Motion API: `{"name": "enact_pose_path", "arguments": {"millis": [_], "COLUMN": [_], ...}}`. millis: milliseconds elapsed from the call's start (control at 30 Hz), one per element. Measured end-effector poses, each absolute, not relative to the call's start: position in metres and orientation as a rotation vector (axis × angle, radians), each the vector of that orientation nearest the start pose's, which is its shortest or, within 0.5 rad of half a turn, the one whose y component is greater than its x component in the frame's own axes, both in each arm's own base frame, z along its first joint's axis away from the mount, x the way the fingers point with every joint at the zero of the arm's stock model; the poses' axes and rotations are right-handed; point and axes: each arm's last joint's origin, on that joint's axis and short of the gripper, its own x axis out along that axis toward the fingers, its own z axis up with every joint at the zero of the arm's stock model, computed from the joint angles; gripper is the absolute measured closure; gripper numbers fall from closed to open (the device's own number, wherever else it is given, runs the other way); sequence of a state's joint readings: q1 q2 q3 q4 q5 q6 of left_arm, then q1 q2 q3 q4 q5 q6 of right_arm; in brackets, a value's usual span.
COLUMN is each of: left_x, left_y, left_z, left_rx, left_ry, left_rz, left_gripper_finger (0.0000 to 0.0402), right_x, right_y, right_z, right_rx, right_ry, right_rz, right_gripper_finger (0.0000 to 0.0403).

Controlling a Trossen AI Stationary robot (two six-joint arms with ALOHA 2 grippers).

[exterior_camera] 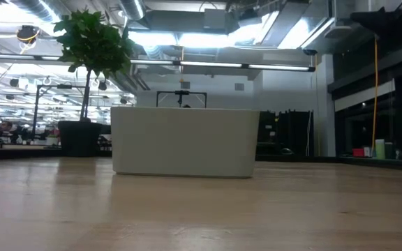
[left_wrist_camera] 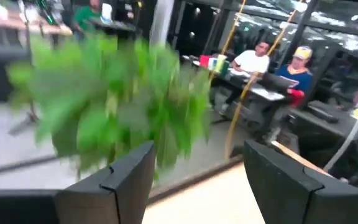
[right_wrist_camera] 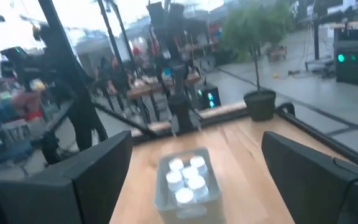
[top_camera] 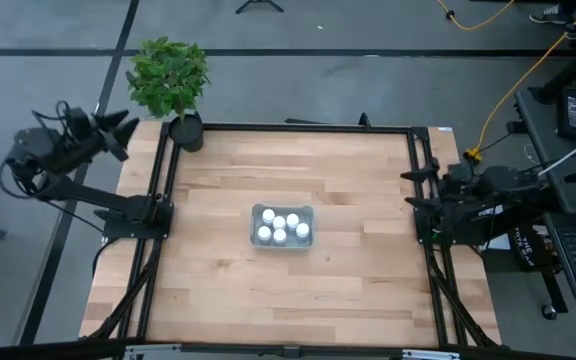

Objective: Pick and place pill bottles into a basket
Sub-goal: Return to Home Position

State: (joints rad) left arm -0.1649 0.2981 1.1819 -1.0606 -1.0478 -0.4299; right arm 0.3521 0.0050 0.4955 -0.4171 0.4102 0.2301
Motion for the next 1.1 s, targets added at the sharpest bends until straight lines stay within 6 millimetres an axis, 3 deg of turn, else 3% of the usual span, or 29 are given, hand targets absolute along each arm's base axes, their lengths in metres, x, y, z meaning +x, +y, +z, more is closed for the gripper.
{"name": "enact_pose_path", "arguments": {"millis": [100, 267, 367, 567, 667, 900, 1000, 1100], "left_x": [-0.038, -0.027, -0.013, 0.014, 0.028, 0.071, 0.082, 0.086], "left_y": [0.031, 0.029, 0.027, 0.022, 0.019, 0.002, -0.007, -0.011], "left_z": [0.357, 0.308, 0.293, 0.283, 0.267, 0.208, 0.191, 0.179], "left_rx": [-0.358, -0.403, -0.393, -0.439, -0.458, -0.459, -0.449, -0.43], "left_ry": [-0.064, -0.098, -0.053, -0.098, -0.105, 0.078, 0.117, 0.154], "left_rz": [0.864, 0.847, 0.867, 0.793, 0.768, 0.361, 0.127, 0.019], "left_gripper_finger": [0.0164, 0.0164, 0.0164, 0.0164, 0.0164, 0.0164, 0.0164, 0.0164], "right_x": [0.048, 0.068, 0.079, 0.09, 0.092, 0.092, 0.092, 0.092], "right_y": [0.005, 0.013, 0.017, 0.021, 0.022, 0.022, 0.022, 0.022], "right_z": [0.272, 0.24, 0.219, 0.189, 0.183, 0.182, 0.182, 0.182], "right_rx": [0.269, 0.267, 0.265, 0.32, 0.333, 0.296, 0.303, 0.281], "right_ry": [-0.1, -0.101, -0.113, -0.178, -0.179, -0.166, -0.167, -0.166], "right_rz": [-0.046, -0.044, -0.043, -0.033, -0.033, -0.038, -0.037, -0.038], "right_gripper_finger": [0.0043, 0.0043, 0.0043, 0.0043, 0.0043, 0.0043, 0.0043, 0.0043]}}
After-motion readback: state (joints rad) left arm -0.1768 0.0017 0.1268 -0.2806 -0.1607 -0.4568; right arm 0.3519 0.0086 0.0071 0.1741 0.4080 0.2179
